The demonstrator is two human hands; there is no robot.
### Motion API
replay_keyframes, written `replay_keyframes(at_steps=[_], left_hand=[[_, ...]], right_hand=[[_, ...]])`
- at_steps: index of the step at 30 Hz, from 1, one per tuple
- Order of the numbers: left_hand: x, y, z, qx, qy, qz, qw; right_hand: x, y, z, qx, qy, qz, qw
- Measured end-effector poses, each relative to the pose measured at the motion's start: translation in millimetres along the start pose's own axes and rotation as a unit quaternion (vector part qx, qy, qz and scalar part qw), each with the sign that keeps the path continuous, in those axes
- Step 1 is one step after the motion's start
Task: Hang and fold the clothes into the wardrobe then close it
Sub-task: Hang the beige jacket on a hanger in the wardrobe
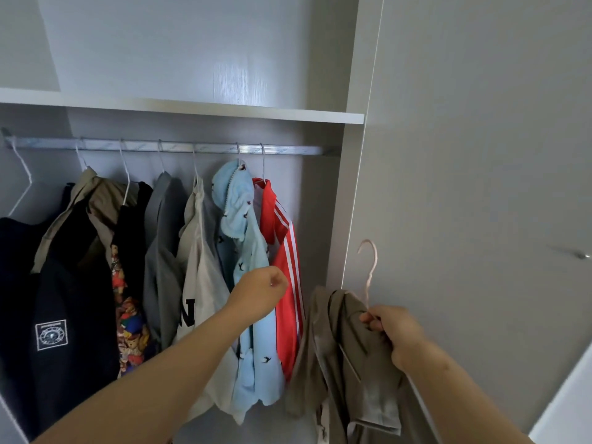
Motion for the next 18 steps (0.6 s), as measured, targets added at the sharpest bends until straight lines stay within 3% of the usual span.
replay_keyframes(at_steps=[5, 8, 15, 18], left_hand=[[64.9, -1.0, -10.3, 0.095, -0.081, -0.004, 0.992], [115.0, 2.6, -21.1, 0.149, -0.156, -0.006, 0.976], [228.7, 7.6, -42.6, 0.244, -0.237, -0.065, 0.938], [263.0, 1.2, -39.1, 0.288, -0.204, -0.109, 0.929]], right_hand=[[45.7, -17.1, -24.3, 0.007, 0.0, 0.034, 0.999], [76.9, -32.4, -45.8, 0.021, 0.001, 0.049, 0.999], [145.0, -65.7, -110.4, 0.012, -0.006, 0.043, 0.999], [164.1, -78.0, -124.1, 0.031, -0.003, 0.047, 0.998]])
Point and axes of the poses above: each hand's wrist, its own x-axis towards the middle knuckle, its own y-axis out of the back of the hand, z = x × y, the point moved 1 cm from there along x, towards the middle knuckle, and after that the axes turned 14 degrees about -x, right-handed, at the moved point
